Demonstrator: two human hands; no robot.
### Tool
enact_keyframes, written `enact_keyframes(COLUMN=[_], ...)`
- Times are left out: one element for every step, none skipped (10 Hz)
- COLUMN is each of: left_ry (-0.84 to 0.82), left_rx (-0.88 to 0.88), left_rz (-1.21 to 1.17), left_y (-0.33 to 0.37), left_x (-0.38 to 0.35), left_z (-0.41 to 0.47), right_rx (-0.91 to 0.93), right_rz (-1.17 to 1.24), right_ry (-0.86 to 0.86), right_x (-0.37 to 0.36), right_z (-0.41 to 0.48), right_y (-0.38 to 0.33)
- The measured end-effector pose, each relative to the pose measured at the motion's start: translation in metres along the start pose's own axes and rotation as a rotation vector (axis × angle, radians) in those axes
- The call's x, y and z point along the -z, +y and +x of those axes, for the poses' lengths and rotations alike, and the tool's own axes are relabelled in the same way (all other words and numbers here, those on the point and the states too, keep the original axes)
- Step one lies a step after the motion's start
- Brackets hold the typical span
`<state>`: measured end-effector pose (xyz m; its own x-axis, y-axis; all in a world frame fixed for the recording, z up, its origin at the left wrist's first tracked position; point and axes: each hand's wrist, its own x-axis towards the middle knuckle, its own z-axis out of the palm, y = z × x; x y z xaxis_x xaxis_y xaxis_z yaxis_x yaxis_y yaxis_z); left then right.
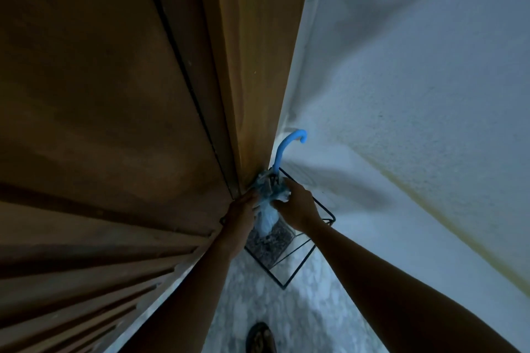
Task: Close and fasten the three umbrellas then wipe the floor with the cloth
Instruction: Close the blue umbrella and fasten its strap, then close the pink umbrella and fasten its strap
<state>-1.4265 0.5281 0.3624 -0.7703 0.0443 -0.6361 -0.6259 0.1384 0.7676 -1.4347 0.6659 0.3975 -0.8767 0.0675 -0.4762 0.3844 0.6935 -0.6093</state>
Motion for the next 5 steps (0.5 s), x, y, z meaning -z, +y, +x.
enact_keyframes(left_ry=[0.052,0.071,0.107,0.097,0.21], left_rx=[-0.087,-0.078,-0.125,-0.039,-0.056], left_rz=[0.123,0.142,0.049,-0.148,-0.11], left_y=[0.005,0.013,0.026,0.043,0.044], left_x=[0.001,0.005,0.011,0.014,0.022], left_z=[-0.001,-0.015,-0.047,-0.107,-0.18], right_rx=[-0.019,-0.041,-0.116,-0.114,-0.024], right_rz=[-0.002,-0.018,0.056,0.047,0.059], right_ry=[0.042,0.091,0.113,0.035,-0.035], right_x=[0.001,0.008,0.016,0.027,0.039], right_z=[-0.002,-0.02,-0.055,-0.1,-0.155], right_y=[-0.005,-0.011,-0.015,-0.025,-0.042])
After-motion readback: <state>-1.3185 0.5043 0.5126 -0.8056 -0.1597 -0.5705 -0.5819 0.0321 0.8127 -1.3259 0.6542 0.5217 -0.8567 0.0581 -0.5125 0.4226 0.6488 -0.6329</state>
